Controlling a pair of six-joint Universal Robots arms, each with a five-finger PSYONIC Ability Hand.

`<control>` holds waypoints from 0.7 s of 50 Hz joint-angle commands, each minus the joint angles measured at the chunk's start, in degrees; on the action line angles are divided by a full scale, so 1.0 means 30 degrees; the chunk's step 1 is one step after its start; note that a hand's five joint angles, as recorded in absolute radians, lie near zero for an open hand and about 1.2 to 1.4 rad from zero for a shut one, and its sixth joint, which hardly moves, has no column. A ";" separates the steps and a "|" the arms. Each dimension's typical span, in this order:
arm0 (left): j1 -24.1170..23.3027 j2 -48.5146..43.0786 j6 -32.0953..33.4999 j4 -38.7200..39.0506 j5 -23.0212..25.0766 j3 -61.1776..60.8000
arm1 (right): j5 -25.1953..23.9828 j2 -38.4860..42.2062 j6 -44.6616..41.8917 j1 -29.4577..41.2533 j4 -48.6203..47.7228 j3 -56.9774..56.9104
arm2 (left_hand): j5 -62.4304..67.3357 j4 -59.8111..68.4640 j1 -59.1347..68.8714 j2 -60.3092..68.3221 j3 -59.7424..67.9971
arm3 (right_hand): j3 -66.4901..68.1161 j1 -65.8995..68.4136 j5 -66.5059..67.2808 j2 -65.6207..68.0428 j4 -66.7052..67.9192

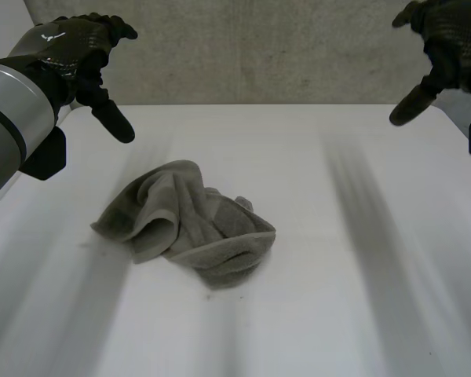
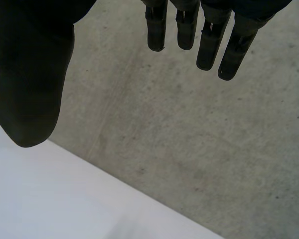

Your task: Fold the towel.

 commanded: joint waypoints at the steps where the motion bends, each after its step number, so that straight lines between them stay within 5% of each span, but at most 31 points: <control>1: -0.0016 -0.0038 0.0036 -0.0178 -0.0008 0.0076 | 0.0412 0.0355 -0.0211 0.0037 0.0033 -0.0429 | -0.0395 0.0181 0.0036 0.0194 0.0175 | -0.1356 -0.1099 -0.1294 -0.1278 -0.1704; 15: 0.0013 -0.0067 0.0036 -0.0120 0.0080 -0.0188 | -0.0320 0.0385 -0.0475 0.0066 0.0033 -0.0281 | -0.0339 0.0237 0.0092 0.0250 0.0231 | -0.1356 -0.1099 -0.1294 -0.1278 -0.1704; 19: 0.0130 -0.0388 0.0270 0.0113 0.0167 -0.0742 | -0.2479 0.0822 -0.2487 0.0299 0.0354 0.0301 | -0.0228 0.0348 0.0203 0.0361 0.0342 | -0.1356 -0.1099 -0.1294 -0.1278 -0.1704; 21: 0.0422 -0.1378 0.0445 0.0552 0.0168 -0.1065 | -0.4675 0.1291 -0.4945 0.1204 0.0909 0.1295 | -0.0115 0.0461 0.0316 0.0473 0.0455 | -0.1356 -0.1099 -0.1294 -0.1278 -0.1704; 24: 0.0540 -0.2323 0.0798 0.0701 0.0227 -0.1184 | -0.5794 0.2195 -0.6823 0.2665 0.1116 0.2029 | 0.0054 0.0630 0.0485 0.0642 0.0624 | -0.1356 -0.1099 -0.1294 -0.1278 -0.1704; 35: 0.0980 -0.7914 0.5308 0.3008 0.0578 -0.1798 | -0.5830 0.7086 -0.7390 0.6363 -0.1685 0.2970 | 0.0053 0.0629 0.0484 0.0641 0.0623 | -0.1356 -0.1099 -0.1294 -0.1278 -0.1704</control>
